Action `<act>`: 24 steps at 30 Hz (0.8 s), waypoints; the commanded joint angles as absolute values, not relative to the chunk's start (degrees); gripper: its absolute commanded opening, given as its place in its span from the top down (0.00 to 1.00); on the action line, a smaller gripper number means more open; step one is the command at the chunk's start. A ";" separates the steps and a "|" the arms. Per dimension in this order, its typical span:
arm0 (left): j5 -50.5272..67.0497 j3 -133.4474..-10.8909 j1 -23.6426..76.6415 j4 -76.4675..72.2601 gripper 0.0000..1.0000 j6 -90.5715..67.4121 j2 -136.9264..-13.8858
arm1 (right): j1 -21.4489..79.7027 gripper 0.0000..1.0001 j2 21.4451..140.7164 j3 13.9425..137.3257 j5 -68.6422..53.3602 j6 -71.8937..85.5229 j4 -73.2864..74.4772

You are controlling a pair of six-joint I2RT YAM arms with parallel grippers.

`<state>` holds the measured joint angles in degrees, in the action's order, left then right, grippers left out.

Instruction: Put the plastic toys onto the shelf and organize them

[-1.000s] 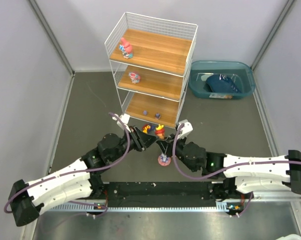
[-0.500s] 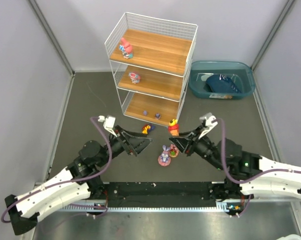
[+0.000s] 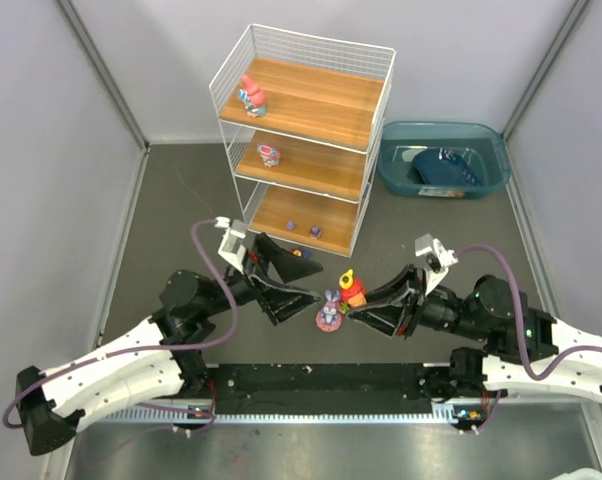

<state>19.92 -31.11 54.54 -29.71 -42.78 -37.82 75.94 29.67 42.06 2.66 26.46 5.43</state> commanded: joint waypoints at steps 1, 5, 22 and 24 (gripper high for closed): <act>25.67 -33.57 55.46 -39.82 0.01 -43.69 -41.04 | 75.76 1.00 29.53 41.14 -1.93 27.69 0.79; 24.61 -35.51 56.42 -36.92 0.01 -41.05 -41.31 | 75.85 1.00 29.36 40.34 -0.79 28.12 0.44; 22.15 -36.74 61.52 -38.58 0.01 -38.67 -46.67 | 75.85 1.00 30.85 39.55 -0.18 27.51 -3.78; 21.19 -36.65 62.05 -38.76 0.01 -38.67 -47.20 | 75.76 1.00 31.03 39.55 -0.18 27.60 -3.78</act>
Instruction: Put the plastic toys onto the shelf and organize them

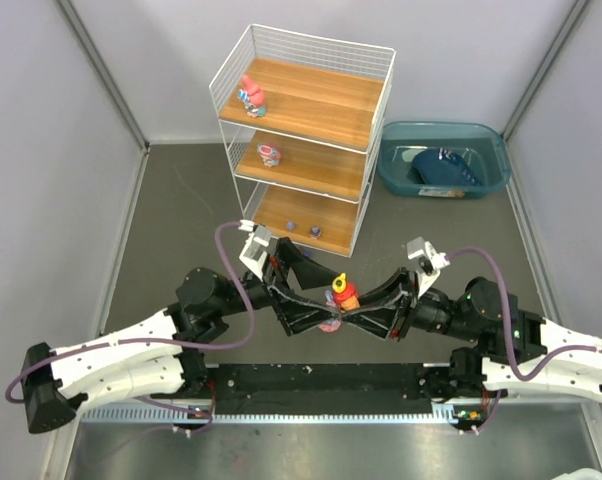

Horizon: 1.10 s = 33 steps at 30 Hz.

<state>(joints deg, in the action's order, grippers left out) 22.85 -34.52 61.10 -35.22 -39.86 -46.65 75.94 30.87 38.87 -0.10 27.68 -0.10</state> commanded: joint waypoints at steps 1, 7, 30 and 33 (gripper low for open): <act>20.83 -36.65 62.22 -39.02 0.01 -38.67 -47.37 | 75.76 1.00 31.03 39.55 -0.18 27.60 -3.78; 18.99 -37.35 62.84 -39.37 0.01 -38.58 -48.78 | 75.76 1.00 31.11 38.67 -0.35 27.69 -4.83; 18.98 -38.06 62.93 -40.17 0.63 -38.85 -50.98 | 75.76 1.00 30.85 37.88 -0.18 27.42 -4.75; 19.16 -37.97 63.02 -40.08 1.00 -39.81 -51.50 | 75.76 1.00 30.67 37.97 -0.18 26.99 -4.66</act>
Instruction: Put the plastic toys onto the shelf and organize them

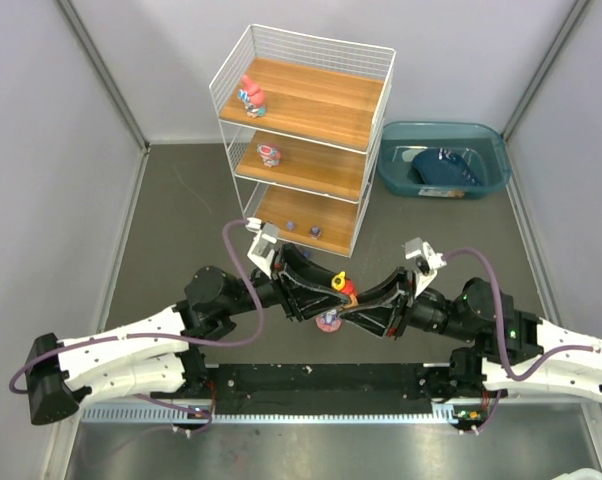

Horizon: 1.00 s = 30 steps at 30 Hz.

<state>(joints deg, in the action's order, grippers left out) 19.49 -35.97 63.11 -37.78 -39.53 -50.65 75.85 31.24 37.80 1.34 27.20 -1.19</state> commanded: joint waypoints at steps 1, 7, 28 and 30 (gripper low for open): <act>19.42 -37.88 62.93 -40.08 1.00 -40.08 -51.76 | 75.85 0.90 30.33 37.97 -0.18 26.90 -4.66; 19.51 -36.92 62.93 -40.61 1.00 -41.22 -51.77 | 75.76 0.17 28.30 39.81 4.48 25.05 -1.41; -15.93 -91.74 51.17 17.92 1.00 -4.48 -63.71 | 75.85 0.01 9.67 47.29 31.90 24.08 23.29; -9.45 -97.43 45.02 19.60 1.00 -5.27 -68.26 | 75.85 0.01 9.58 47.20 32.52 24.60 24.16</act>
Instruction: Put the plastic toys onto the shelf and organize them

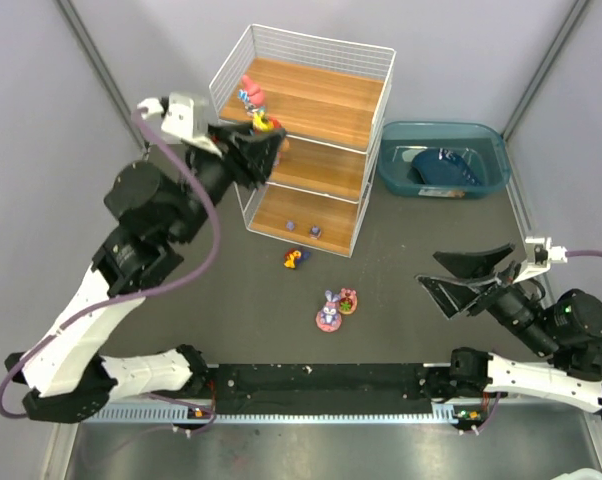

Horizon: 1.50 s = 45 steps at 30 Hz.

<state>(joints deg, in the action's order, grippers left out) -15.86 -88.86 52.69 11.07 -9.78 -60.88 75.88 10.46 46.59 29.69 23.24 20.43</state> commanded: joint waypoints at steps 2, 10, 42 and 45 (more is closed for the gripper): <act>-8.00 -100.53 42.03 20.13 1.00 -3.62 -71.27 | 75.85 0.01 9.58 47.02 32.69 24.70 24.61; -6.94 -110.74 40.61 21.18 1.00 3.95 -81.64 | 75.85 0.01 7.91 46.41 33.40 25.31 26.80; -3.60 -121.03 34.81 24.96 1.00 7.65 -90.70 | 75.76 0.01 4.75 44.91 34.45 26.98 30.23; -3.52 -120.59 34.37 24.96 1.00 7.12 -90.88 | 75.76 0.01 4.57 44.65 34.72 27.16 30.32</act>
